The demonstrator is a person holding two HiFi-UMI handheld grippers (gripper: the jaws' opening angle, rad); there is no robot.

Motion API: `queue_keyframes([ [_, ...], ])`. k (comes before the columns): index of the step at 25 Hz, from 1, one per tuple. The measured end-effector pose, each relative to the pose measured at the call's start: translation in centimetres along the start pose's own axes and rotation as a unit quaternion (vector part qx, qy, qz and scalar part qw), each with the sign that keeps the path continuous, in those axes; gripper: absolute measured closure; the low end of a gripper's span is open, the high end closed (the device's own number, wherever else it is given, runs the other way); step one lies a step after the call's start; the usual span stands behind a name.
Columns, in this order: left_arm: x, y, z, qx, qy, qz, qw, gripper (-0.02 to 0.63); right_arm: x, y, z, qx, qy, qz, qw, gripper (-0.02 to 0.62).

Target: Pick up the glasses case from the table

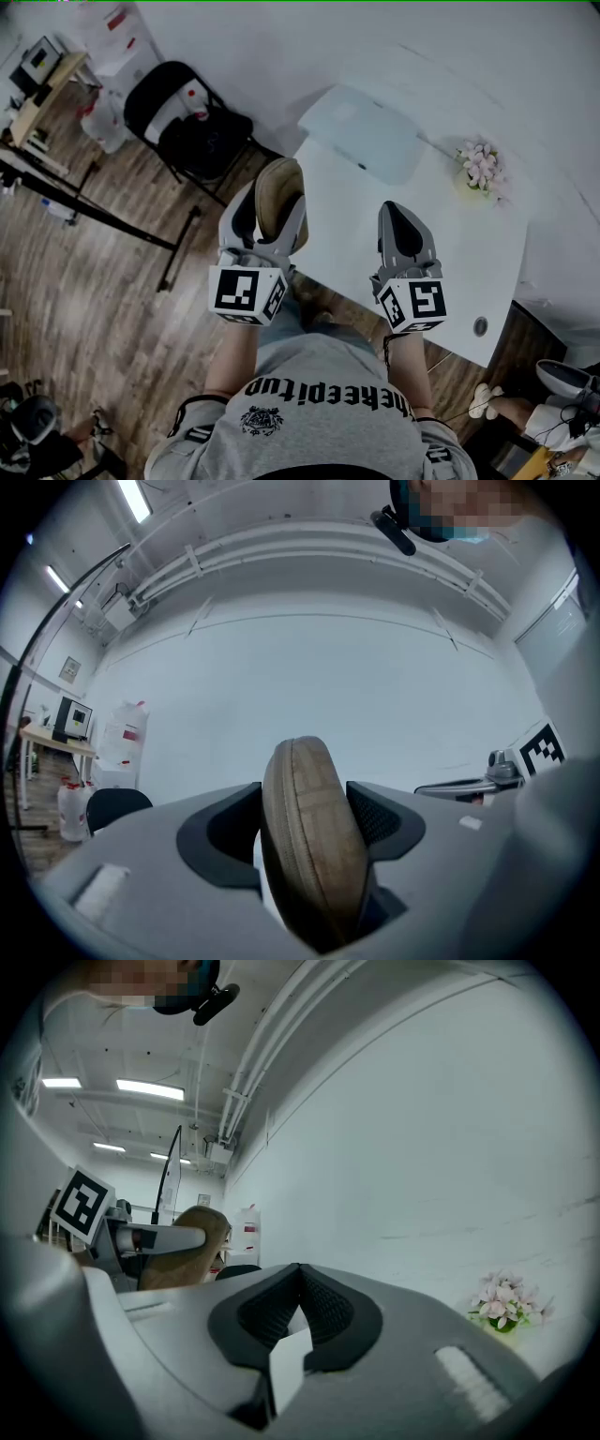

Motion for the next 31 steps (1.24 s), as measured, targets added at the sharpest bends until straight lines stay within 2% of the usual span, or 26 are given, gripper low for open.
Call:
queue_keyframes([
  [31,0.2,1.3,-2.6,-0.012,0.015,-0.010,0.9998,0.304,0.9,0.1,-1.6,0.009,0.015,0.000,1.000,0.592],
])
Point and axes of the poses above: the fingertips, and each gripper's own axes: x backward along the fingers, z to its left, y out of its top, the point moved 6 cm from there along x, backward along the fingers, and after that the axes turned 10 degrees about z, right-handed, at the moved point
